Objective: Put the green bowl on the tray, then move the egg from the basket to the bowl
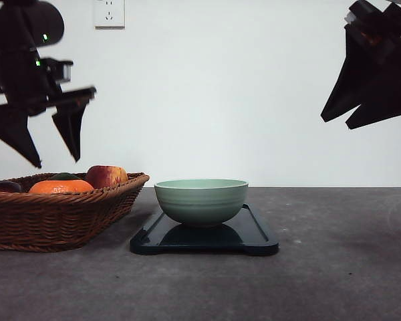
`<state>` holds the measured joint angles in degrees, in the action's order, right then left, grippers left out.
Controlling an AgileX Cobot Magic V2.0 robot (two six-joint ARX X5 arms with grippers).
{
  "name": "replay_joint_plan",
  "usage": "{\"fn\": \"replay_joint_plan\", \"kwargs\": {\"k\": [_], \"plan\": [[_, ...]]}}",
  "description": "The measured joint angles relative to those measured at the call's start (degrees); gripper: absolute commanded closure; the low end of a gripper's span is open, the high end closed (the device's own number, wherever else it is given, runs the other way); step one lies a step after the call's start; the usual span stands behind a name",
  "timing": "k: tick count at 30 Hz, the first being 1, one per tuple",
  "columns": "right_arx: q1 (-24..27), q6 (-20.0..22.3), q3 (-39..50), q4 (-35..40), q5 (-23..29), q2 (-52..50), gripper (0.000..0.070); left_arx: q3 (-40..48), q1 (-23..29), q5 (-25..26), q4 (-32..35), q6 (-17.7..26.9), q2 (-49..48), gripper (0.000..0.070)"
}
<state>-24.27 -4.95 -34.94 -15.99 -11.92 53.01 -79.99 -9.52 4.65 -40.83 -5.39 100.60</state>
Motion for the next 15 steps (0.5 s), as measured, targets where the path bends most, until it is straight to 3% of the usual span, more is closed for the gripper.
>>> {"fn": "replay_joint_plan", "kwargs": {"k": [15], "plan": [[0.0, 0.0, 0.0, 0.0, 0.04, 0.0, 0.0428, 0.0, -0.65, -0.28, -0.74, 0.0, 6.13, 0.0269]]}}
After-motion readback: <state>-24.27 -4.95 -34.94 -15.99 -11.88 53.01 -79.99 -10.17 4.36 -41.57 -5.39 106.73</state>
